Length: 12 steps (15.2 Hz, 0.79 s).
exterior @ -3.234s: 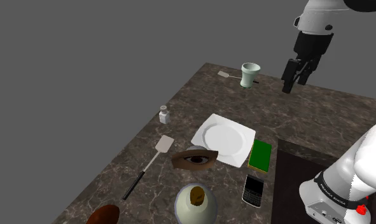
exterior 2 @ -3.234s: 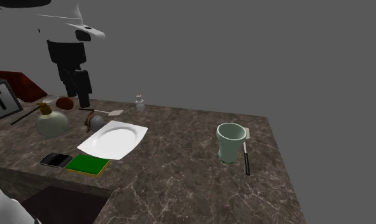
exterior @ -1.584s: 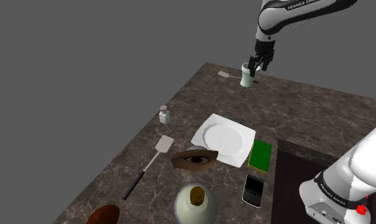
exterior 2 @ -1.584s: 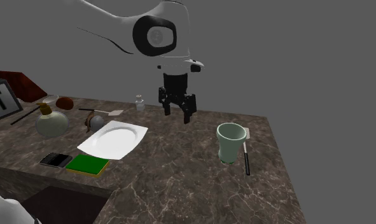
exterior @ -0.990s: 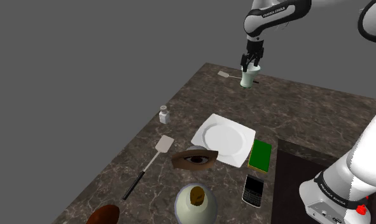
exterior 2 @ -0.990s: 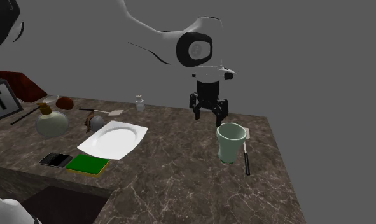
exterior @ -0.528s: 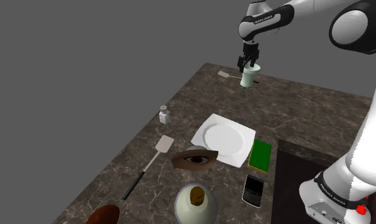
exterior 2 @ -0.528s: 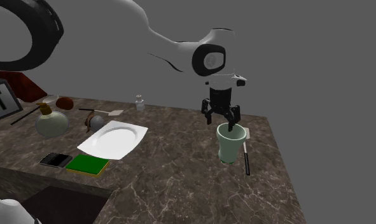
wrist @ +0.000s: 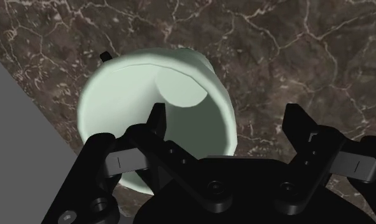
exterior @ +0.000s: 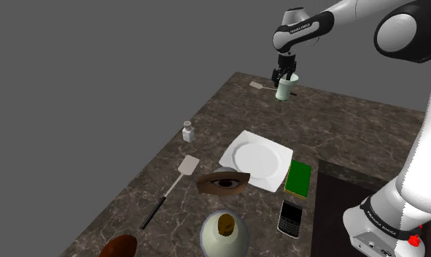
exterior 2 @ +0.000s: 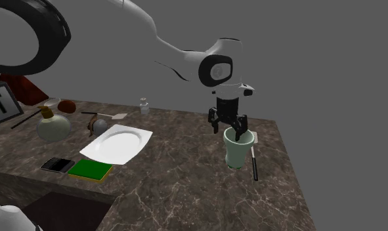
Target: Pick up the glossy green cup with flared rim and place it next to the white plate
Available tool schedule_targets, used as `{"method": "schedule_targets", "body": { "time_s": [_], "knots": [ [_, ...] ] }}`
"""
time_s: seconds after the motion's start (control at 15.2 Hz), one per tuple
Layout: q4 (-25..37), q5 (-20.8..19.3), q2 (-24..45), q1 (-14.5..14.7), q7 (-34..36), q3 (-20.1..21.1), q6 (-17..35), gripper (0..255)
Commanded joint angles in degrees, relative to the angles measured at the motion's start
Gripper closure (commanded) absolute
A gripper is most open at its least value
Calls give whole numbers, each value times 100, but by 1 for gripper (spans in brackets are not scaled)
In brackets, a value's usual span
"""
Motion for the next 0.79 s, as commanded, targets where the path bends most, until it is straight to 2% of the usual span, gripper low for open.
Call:
{"method": "schedule_targets", "body": {
  "time_s": [0.0, 0.2, 0.26, 0.73],
  "knots": [
    [-3, 0, 2, -1, -1, 0, 6, 0],
    [-2, 0, 2, -1, -1, 0, 5, 0],
    [-2, 0, 2, -1, -1, 0, 5, 255],
    [-4, 0, 1, -2, -3, -1, 6, 255]
  ]
}}
